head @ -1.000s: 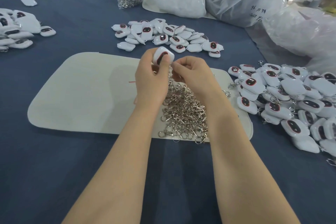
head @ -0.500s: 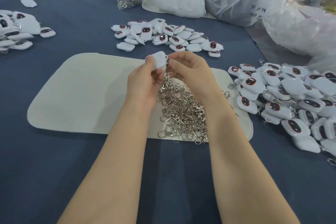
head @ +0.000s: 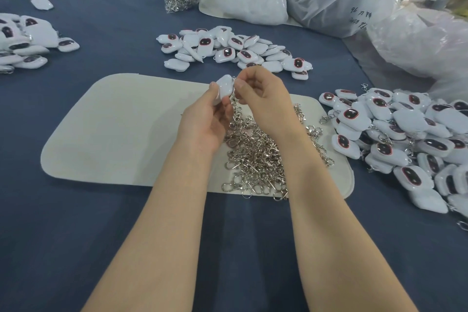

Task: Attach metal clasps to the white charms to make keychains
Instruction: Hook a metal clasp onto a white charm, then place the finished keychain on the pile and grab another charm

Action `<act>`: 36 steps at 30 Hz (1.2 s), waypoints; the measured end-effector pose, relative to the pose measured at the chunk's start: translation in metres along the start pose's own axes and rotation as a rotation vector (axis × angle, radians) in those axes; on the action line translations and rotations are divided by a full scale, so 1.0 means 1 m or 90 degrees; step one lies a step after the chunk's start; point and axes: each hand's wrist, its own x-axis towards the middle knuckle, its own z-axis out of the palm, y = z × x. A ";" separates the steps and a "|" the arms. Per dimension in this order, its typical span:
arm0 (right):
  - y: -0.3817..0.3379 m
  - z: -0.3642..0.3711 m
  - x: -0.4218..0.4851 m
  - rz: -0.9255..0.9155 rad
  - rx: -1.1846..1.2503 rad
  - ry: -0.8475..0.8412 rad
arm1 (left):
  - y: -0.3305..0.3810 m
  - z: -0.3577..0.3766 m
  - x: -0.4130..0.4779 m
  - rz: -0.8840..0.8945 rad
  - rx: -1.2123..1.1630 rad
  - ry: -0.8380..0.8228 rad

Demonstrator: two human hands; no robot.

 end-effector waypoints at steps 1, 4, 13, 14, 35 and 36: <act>0.000 0.000 0.000 0.004 -0.012 -0.003 | 0.000 0.000 0.000 0.016 0.023 0.008; 0.001 -0.002 0.000 0.019 -0.034 -0.019 | -0.002 0.000 0.001 0.090 0.082 0.026; 0.004 -0.005 0.001 0.049 -0.113 -0.072 | -0.008 -0.001 0.002 0.404 0.382 0.025; 0.004 -0.006 0.000 0.055 -0.106 -0.063 | -0.009 -0.001 0.001 0.425 0.392 0.020; 0.020 -0.046 0.006 0.213 0.684 0.529 | -0.015 -0.001 0.002 0.254 0.445 0.093; 0.020 -0.042 0.005 0.232 0.651 0.524 | -0.015 0.000 0.001 0.253 0.452 0.095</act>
